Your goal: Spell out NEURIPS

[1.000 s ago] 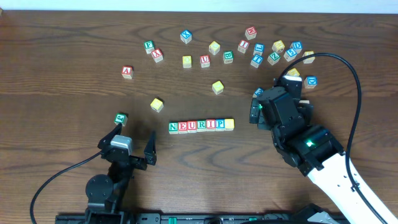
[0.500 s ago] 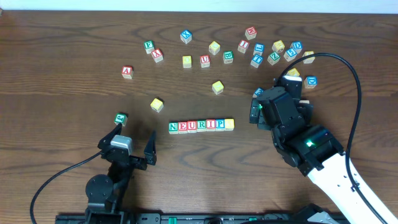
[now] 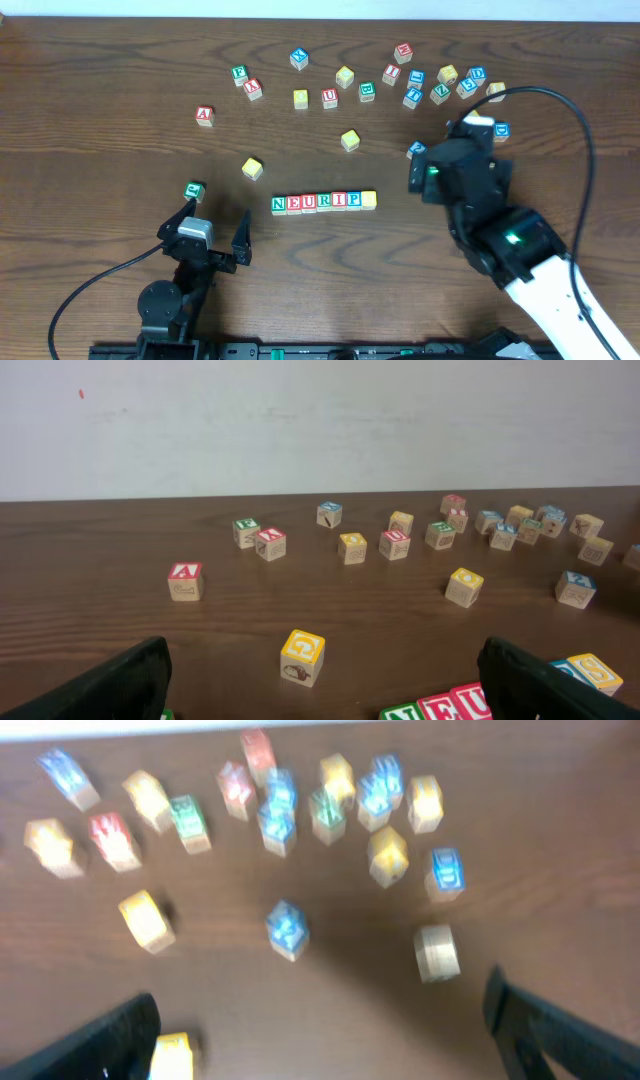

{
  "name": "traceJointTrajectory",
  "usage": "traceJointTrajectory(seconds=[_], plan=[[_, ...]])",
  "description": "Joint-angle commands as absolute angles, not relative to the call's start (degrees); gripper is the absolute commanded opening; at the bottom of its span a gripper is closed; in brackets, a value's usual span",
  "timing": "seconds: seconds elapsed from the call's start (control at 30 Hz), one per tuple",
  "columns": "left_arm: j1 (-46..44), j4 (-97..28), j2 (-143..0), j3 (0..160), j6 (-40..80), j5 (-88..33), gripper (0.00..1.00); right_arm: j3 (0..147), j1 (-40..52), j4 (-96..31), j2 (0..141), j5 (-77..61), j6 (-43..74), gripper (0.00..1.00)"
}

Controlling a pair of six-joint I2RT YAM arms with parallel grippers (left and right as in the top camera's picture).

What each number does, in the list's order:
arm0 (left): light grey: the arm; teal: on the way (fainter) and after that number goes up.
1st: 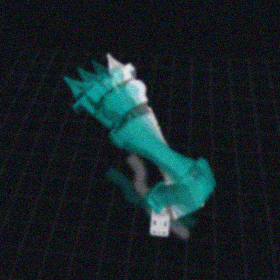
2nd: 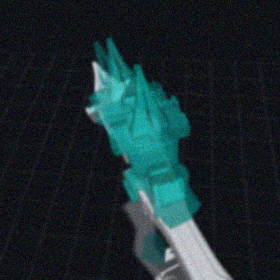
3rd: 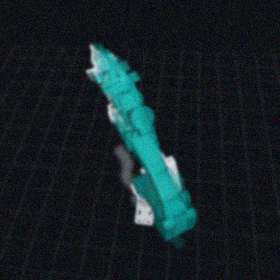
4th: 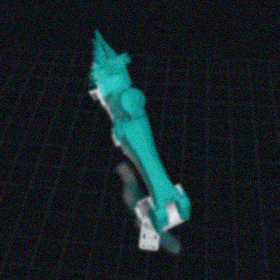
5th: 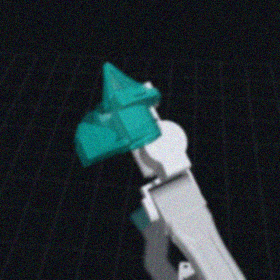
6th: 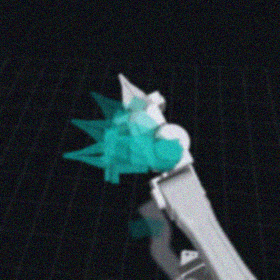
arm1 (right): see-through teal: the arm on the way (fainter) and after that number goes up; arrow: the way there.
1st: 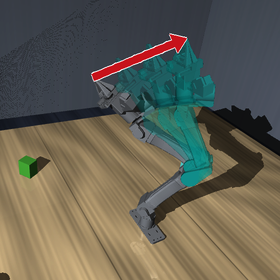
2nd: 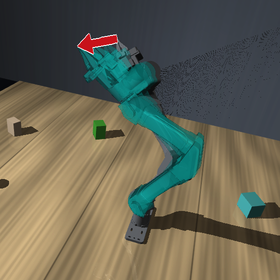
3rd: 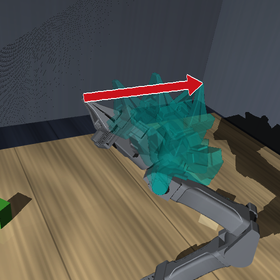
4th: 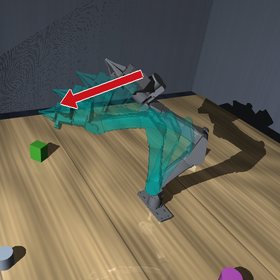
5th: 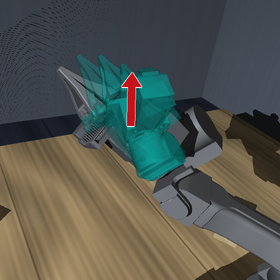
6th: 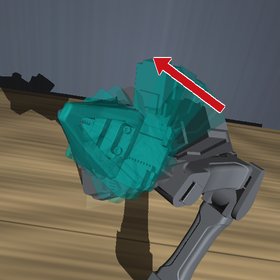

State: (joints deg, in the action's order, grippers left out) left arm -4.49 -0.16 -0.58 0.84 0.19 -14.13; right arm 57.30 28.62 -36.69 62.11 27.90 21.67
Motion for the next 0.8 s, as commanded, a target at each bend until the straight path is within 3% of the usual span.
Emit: traceJointTrajectory(seconds=[0.0,0.3,0.77], plan=[[-4.14,-2.76,-0.23,0.23,0.71,-15.99,0.97,52.56,25.58,-28.38,56.03,23.18,5.19,0.99],[-4.14,-2.76,-0.23,0.23,0.71,-15.99,0.96,26.24,15.73,-2.2,38.54,8.88,-7.51,0.99],[-4.14,-2.76,-0.23,0.23,0.71,-15.99,0.96,2.94,4.75,6.98,16.53,-4.08,-11.9,0.99]])
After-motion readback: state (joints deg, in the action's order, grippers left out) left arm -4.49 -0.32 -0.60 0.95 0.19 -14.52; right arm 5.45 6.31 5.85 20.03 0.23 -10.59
